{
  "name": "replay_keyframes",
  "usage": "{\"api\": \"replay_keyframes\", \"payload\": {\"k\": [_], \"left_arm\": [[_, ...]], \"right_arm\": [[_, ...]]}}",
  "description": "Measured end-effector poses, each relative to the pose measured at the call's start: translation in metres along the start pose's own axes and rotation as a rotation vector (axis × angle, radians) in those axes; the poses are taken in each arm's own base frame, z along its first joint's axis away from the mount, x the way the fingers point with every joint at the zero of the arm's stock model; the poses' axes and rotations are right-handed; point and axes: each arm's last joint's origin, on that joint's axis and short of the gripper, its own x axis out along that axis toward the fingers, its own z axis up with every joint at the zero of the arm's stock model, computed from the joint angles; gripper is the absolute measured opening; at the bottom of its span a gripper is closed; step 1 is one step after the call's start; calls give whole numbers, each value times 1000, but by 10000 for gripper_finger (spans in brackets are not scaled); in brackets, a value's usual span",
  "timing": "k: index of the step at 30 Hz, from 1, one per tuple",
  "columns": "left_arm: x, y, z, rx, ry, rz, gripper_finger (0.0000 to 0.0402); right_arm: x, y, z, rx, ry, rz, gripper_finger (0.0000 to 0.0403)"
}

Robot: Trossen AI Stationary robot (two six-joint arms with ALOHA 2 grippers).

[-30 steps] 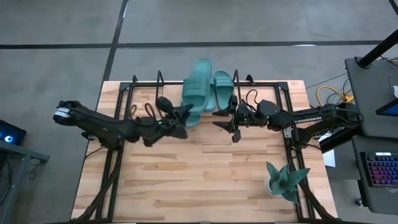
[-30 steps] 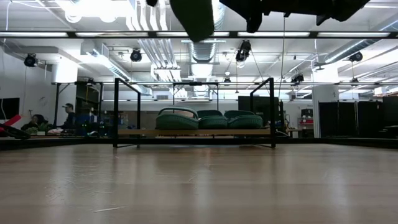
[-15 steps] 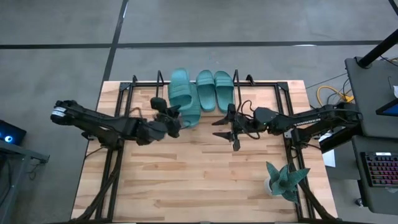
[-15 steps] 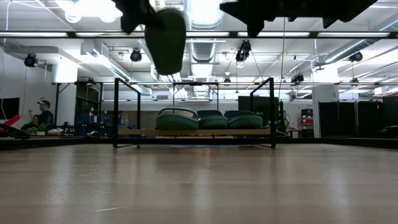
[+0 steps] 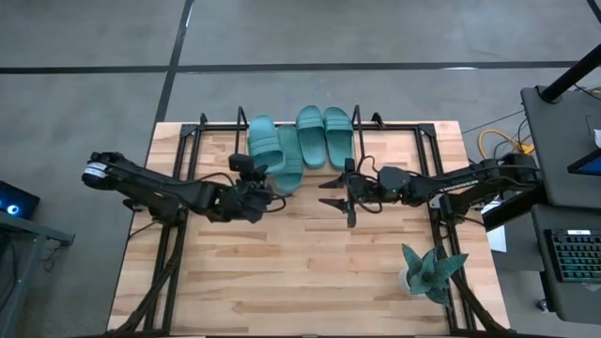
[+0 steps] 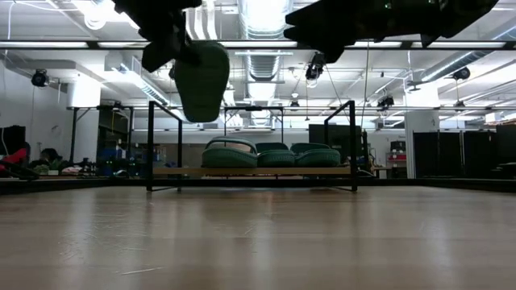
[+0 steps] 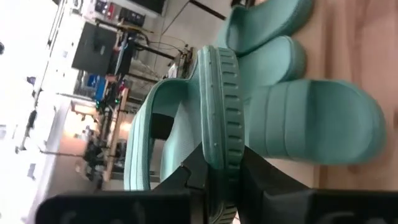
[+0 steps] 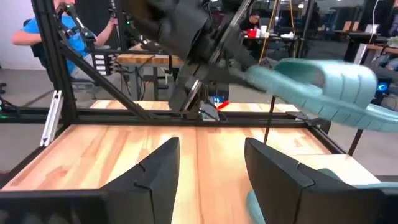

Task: Pick and place slides into the shelf
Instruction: Put the blue slide on the shelf

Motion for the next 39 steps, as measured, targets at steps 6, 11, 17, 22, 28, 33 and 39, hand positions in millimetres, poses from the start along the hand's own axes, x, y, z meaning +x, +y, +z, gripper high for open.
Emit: {"api": "replay_keyframes", "payload": {"k": [6,11,17,22,28,33,39], "left_arm": [[9,-21,-3,153,49,-22,21],[14,-36,-17,221,86,-7,21],[10,-44,-34,228,77,11,21],[10,-54,-48,241,45,2,21],[13,-67,-66,269,-4,10,20],[15,-74,-75,293,-41,22,20],[16,-82,-85,316,-61,-39,20]], "right_arm": [[0,0,0,-3,-1,0,171],[0,0,0,-15,1,0,168],[0,0,0,-18,1,0,167],[0,0,0,-21,1,0,167],[0,0,0,-21,1,0,166],[0,0,0,-21,0,-1,168],[0,0,0,-21,1,-1,168]]}}
